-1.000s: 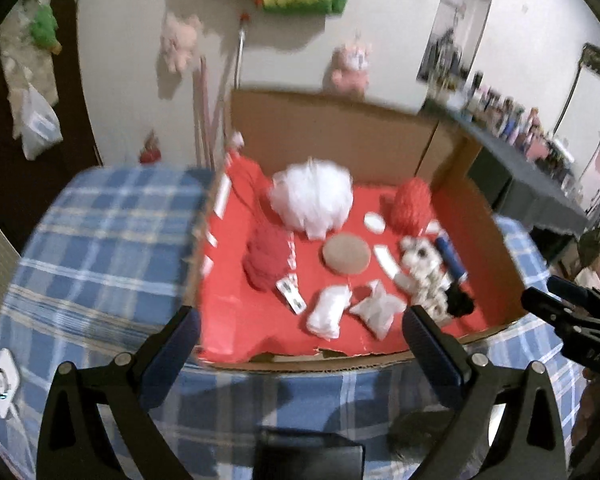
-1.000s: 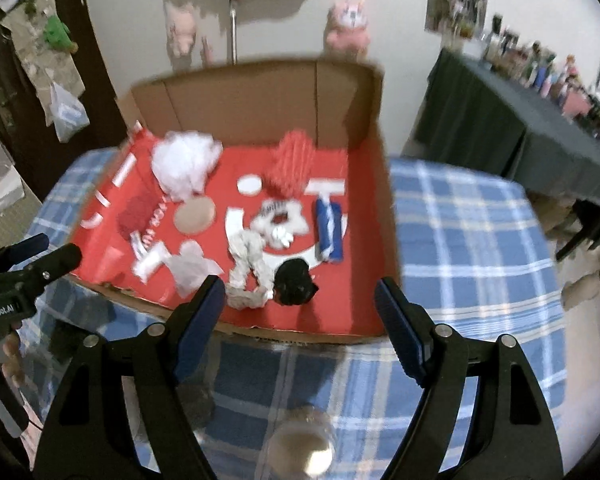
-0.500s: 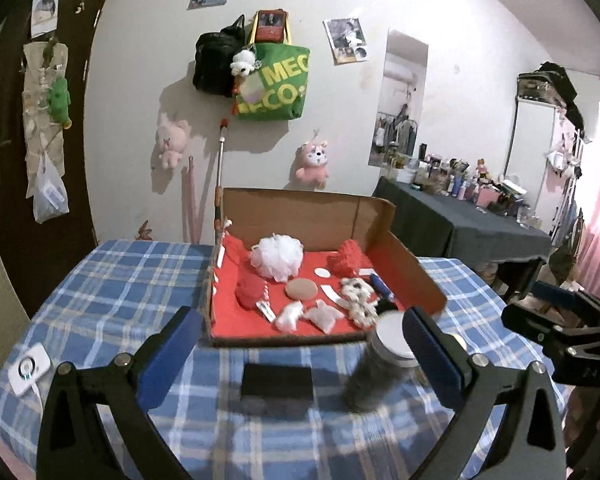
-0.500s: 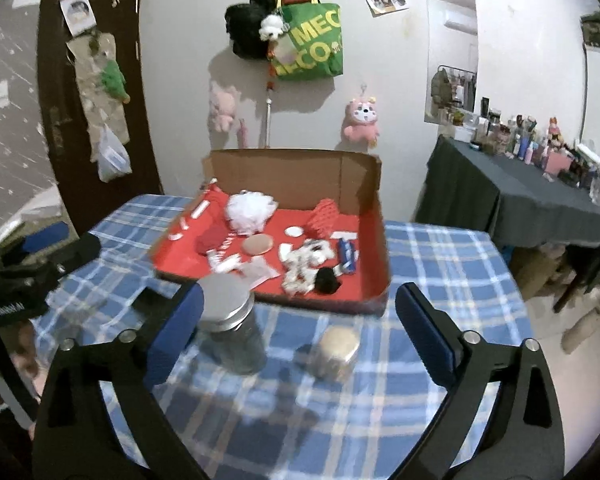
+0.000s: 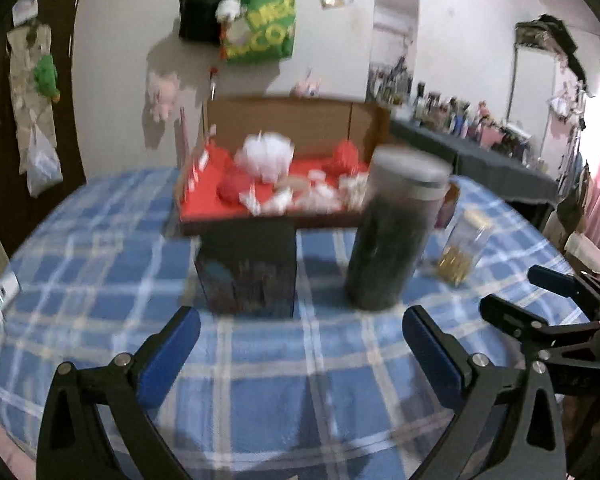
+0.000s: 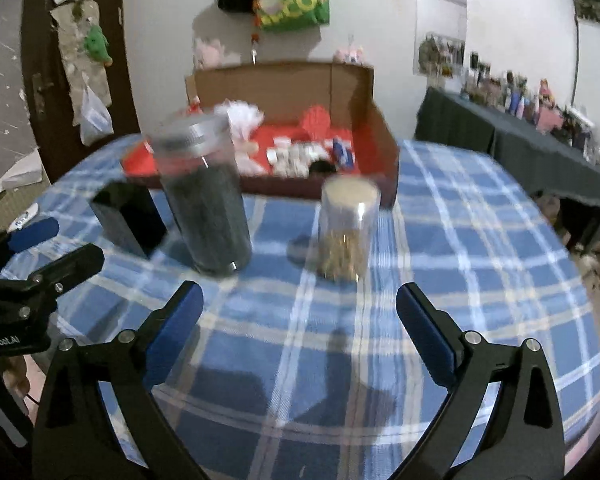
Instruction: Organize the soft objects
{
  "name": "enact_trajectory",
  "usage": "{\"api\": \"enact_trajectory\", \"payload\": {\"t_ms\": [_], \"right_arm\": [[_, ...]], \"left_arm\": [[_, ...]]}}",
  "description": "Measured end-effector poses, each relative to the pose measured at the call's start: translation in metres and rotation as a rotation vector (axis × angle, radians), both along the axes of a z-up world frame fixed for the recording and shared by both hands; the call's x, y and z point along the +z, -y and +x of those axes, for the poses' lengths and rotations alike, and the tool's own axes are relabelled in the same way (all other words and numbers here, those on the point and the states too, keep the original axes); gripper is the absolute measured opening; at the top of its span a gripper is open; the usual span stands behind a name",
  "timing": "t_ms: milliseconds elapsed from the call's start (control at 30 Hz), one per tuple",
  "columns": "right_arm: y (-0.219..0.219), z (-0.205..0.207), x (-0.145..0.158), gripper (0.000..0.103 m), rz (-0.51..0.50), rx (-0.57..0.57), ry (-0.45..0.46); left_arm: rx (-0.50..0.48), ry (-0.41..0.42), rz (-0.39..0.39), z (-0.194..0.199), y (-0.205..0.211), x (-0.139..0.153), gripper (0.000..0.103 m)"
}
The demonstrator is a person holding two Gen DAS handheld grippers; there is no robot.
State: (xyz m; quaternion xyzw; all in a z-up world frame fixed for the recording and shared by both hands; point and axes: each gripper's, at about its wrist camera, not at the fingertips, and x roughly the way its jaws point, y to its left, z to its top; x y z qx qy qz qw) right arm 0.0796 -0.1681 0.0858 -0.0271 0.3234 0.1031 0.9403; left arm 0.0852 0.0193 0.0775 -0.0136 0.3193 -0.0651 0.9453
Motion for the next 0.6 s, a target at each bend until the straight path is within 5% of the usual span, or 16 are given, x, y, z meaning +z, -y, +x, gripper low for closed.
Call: {"api": "enact_trajectory", "payload": {"t_ms": [333, 600], "right_arm": [[0.012, 0.029, -0.050, 0.099, 0.002, -0.063, -0.158], [0.016, 0.039, -0.061, 0.099, -0.027, -0.093, -0.197]], "left_arm": [[0.081, -0.204, 0.028, 0.031, 0.000, -0.048, 0.103], [0.096, -0.203, 0.086, 0.028, 0.007, -0.051, 0.103]]}}
